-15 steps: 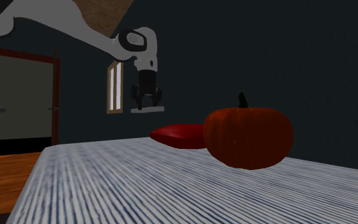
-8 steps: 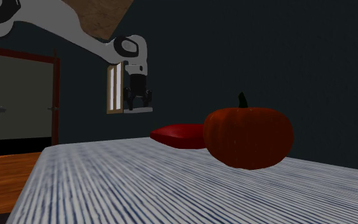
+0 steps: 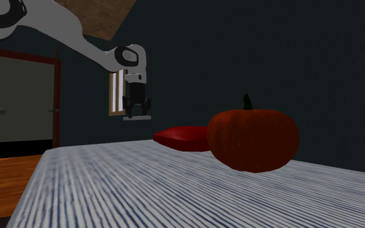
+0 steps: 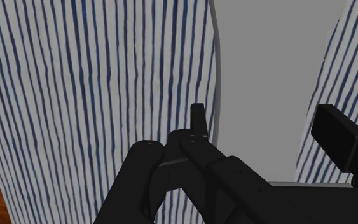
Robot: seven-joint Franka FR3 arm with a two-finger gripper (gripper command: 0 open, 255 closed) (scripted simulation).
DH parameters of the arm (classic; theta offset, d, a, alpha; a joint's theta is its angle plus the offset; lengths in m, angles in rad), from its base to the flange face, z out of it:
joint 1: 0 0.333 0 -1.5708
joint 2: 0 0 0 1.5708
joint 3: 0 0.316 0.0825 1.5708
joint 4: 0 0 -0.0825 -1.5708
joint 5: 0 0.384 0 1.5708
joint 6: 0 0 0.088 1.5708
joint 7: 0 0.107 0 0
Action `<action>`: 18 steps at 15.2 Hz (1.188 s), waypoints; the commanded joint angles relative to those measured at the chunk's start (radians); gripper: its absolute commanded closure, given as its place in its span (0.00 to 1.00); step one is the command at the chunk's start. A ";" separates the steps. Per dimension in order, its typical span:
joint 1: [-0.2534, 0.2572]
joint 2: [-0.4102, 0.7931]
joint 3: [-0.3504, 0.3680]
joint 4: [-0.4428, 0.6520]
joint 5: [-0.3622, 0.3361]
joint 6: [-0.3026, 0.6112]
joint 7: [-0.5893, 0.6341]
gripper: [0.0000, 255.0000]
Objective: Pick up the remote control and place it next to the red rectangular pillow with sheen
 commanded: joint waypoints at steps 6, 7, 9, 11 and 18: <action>-0.001 0.007 -0.002 -0.084 -0.004 0.092 0.001 1.00; -0.001 0.009 -0.002 -0.095 -0.005 0.105 0.002 1.00; -0.001 0.014 -0.002 -0.117 -0.007 0.131 0.004 1.00; -0.001 0.020 -0.003 -0.137 -0.010 0.156 0.005 1.00; 0.001 0.047 -0.005 -0.201 -0.024 0.244 0.014 1.00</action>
